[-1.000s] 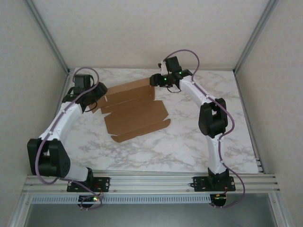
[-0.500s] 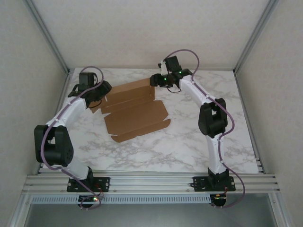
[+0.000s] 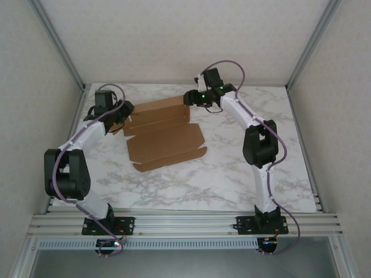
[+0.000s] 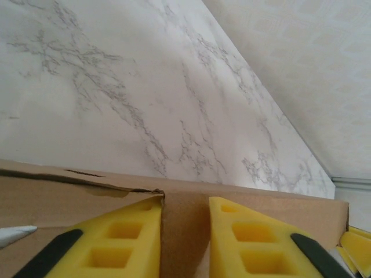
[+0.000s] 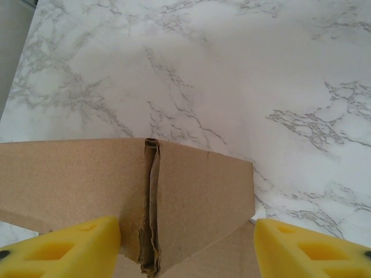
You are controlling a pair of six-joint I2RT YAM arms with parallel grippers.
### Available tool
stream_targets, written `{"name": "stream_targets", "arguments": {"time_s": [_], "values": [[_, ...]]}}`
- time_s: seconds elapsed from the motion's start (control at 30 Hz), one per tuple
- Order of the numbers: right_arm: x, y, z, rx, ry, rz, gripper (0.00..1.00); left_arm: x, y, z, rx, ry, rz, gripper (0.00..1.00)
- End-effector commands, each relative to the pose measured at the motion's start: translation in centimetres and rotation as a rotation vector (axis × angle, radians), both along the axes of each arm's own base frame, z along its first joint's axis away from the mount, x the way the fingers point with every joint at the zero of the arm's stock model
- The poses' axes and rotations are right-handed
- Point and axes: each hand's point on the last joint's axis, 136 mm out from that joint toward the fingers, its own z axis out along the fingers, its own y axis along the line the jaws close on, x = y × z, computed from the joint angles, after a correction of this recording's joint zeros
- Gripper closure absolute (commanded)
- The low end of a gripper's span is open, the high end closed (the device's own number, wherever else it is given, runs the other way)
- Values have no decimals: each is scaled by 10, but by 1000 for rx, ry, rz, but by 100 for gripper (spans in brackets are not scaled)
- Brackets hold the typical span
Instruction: Fold the paper box
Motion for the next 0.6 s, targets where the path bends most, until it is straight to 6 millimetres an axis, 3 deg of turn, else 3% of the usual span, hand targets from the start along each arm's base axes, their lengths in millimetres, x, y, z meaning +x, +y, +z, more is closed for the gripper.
{"name": "stream_targets", "arguments": {"time_s": [0.0,0.2,0.33,0.57], "values": [[-12,-7,-3,14,81,2,34,0,-10,-12,-40,20,-44,82],[-11,-39,19,-15,44,-87,31,2,-23,-14,-104,20,-76,83],[-15,-62,15,-30,51,-159,30,0,-46,-17,-132,34,-124,84],[-34,-84,8,-10,68,-205,29,-2,-87,-11,-104,55,-208,84]]}}
